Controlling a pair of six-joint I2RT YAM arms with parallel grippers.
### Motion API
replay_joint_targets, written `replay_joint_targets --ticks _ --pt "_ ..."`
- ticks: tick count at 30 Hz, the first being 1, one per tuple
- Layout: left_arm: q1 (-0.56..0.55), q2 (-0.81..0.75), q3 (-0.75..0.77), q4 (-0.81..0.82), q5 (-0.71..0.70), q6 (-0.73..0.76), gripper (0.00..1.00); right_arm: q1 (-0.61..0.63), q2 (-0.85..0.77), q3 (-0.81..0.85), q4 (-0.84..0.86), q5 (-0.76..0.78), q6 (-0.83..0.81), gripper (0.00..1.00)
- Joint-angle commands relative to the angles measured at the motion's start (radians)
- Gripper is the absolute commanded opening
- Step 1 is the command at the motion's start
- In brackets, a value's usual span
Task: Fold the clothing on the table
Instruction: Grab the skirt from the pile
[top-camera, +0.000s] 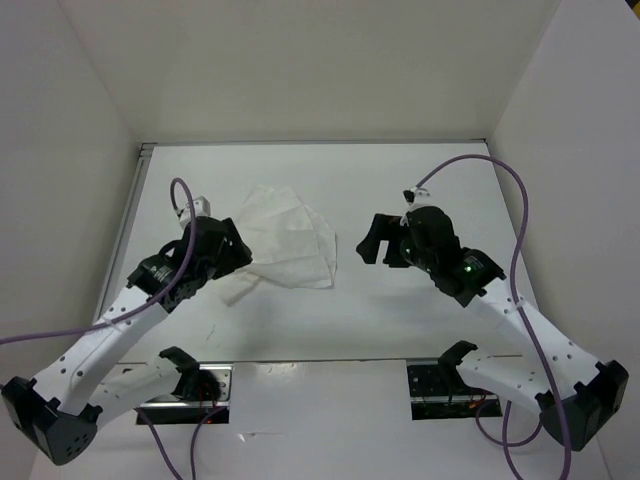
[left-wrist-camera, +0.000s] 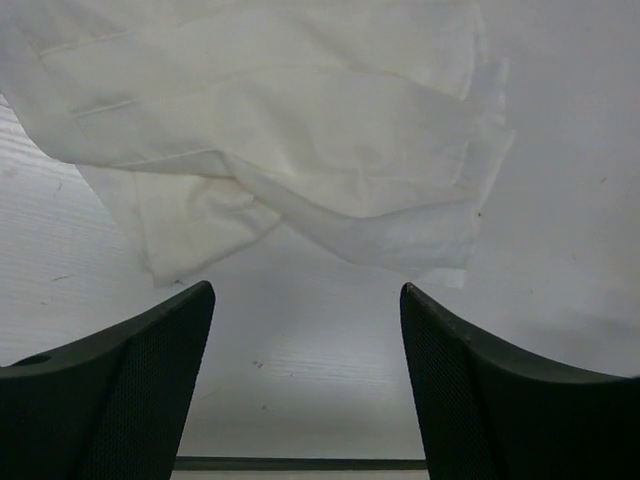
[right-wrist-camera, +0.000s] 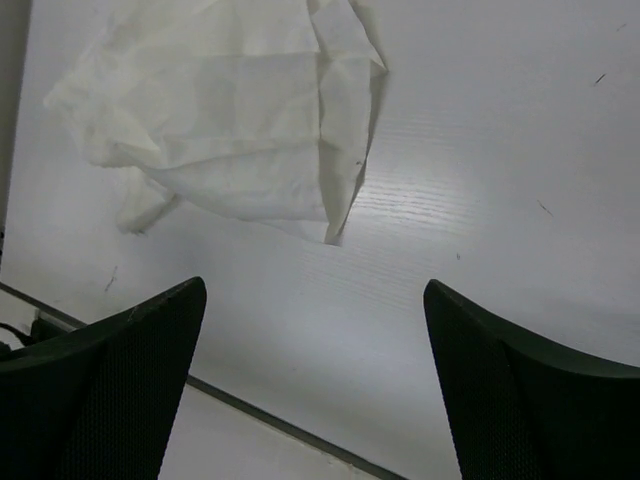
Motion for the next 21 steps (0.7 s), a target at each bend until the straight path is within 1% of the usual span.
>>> replay_joint_targets --ticks 1,3,4,7,9,12,14,15,16,19,21 --pt "0.02 0.097 0.01 -0.02 0.002 -0.025 0.82 0.001 0.061 0.064 0.006 -0.03 -0.046 0.94" --pt "0.031 0.163 0.01 -0.02 -0.016 -0.025 0.82 0.001 0.071 0.074 0.02 -0.04 -0.059 0.94" --pt "0.031 0.229 0.01 -0.007 -0.027 -0.025 0.82 0.001 0.071 0.084 0.03 -0.052 -0.059 0.94" --pt "0.031 0.335 0.01 0.053 -0.085 -0.025 0.82 0.001 0.071 0.093 0.04 -0.075 -0.069 0.94" --pt "0.031 0.378 0.021 0.084 -0.125 -0.016 0.82 0.001 0.071 0.093 0.04 -0.084 -0.069 0.94" --pt "0.052 0.494 0.065 0.145 -0.135 0.039 0.82 0.001 0.05 0.082 0.04 -0.084 -0.069 0.94" --pt "0.062 0.554 0.093 0.165 -0.135 0.061 0.79 0.001 0.038 0.073 0.04 -0.084 -0.069 0.94" --pt "0.071 0.585 0.114 0.165 -0.135 0.061 0.76 0.001 0.038 0.073 0.04 -0.084 -0.069 0.94" --pt "0.08 0.644 0.114 0.185 -0.113 0.061 0.71 0.001 0.026 0.073 0.04 -0.084 -0.069 0.94" --pt "0.092 0.747 0.127 0.205 -0.053 0.073 0.69 0.001 0.004 0.064 0.03 -0.064 -0.069 0.94" --pt "0.092 0.783 0.127 0.214 -0.033 0.073 0.63 0.001 -0.008 0.064 0.021 -0.055 -0.069 0.94"
